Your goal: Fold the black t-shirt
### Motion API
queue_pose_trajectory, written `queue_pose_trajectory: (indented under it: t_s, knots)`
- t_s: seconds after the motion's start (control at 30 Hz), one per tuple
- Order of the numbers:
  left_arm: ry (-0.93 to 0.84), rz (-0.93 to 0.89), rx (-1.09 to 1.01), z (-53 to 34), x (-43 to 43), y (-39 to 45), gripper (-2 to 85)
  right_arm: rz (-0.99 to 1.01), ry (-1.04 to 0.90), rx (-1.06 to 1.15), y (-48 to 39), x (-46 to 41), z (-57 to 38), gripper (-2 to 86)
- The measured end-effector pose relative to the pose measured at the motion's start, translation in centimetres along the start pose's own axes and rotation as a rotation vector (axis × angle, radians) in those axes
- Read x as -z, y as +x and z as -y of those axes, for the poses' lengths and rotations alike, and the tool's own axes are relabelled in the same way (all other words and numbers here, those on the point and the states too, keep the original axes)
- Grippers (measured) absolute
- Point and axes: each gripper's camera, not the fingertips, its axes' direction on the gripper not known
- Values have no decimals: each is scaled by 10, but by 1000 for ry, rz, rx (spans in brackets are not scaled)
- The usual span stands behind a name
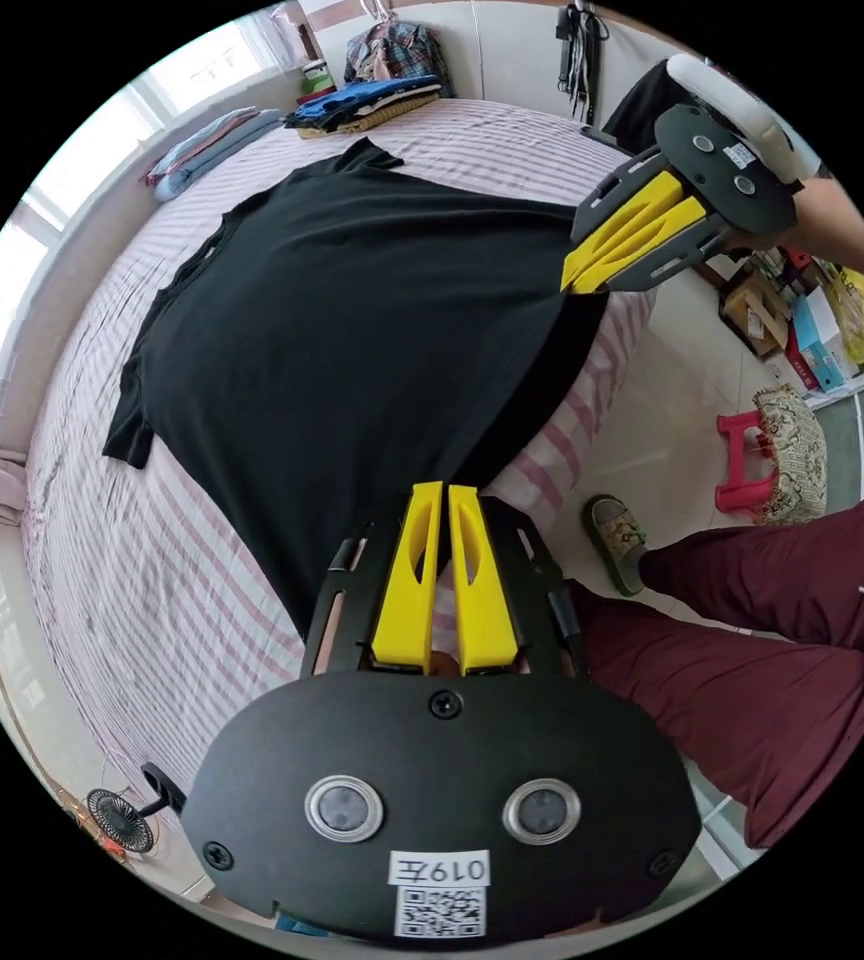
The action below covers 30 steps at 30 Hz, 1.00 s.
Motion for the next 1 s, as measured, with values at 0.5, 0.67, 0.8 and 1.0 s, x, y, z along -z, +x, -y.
queue_pose_trajectory:
  t_s: [0.5, 0.67, 0.8, 1.0]
  knots:
    - [42, 38, -81, 20, -18, 11, 56, 89, 11, -111, 45, 3, -31, -6]
    - [-2, 91, -121, 31, -35, 21, 102, 81, 11, -95, 53, 5, -39, -7]
    - [29, 87, -78, 28, -38, 13, 90, 81, 15, -99, 59, 5, -44, -7]
    - [13, 135, -52, 25, -47, 2, 73, 89, 22, -109, 65, 4, -54, -6]
